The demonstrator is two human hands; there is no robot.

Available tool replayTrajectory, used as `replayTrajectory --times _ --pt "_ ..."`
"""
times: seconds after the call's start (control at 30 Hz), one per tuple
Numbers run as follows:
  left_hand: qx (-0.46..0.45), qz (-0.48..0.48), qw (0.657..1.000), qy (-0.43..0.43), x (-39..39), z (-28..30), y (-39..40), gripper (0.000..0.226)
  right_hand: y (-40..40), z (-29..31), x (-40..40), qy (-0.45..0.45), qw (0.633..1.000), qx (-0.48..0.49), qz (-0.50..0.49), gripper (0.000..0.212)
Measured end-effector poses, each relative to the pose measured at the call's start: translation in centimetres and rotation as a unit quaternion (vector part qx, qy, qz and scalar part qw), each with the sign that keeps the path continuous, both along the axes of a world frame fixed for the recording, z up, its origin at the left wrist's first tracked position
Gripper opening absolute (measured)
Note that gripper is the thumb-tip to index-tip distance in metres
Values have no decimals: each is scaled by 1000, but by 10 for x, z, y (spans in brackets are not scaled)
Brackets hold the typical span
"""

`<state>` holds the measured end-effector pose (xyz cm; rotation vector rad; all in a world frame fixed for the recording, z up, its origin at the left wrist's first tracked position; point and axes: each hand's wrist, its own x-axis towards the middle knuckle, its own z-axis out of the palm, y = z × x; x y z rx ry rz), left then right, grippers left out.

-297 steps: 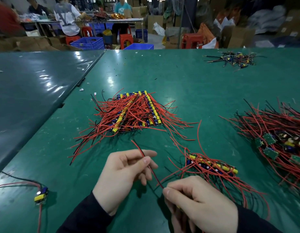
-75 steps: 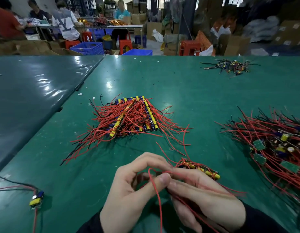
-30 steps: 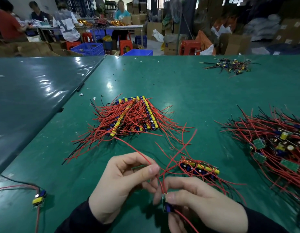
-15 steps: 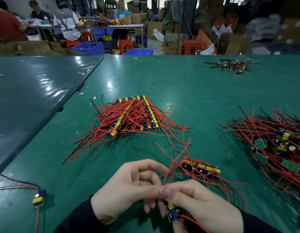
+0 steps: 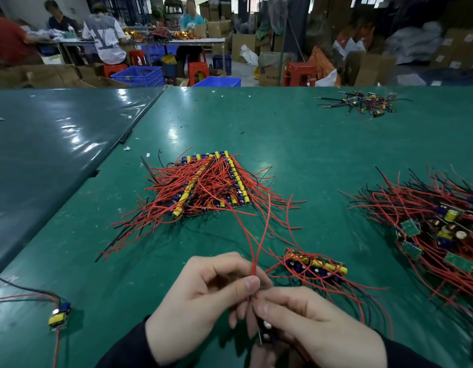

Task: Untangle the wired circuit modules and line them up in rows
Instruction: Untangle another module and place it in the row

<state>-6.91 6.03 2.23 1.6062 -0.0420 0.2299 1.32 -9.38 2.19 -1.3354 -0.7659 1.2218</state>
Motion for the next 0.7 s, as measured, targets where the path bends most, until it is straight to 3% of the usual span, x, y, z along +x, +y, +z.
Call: replayTrajectory --times 0.13,0.3,0.57,0.7 --pt "43 29 999 -15 -2 2 4 9 -1 0 0 21 1000 5 -5 21" --pt "39 122 991 -38 -1 -2 1 15 -3 2 2 -36 998 -29 -35 27" --pt "-143 146 977 63 -1 -4 -5 18 -2 0 0 -86 993 11 -81 23" --pt "-268 116 945 144 -2 4 -4 11 -1 6 3 -37 998 35 -34 24"
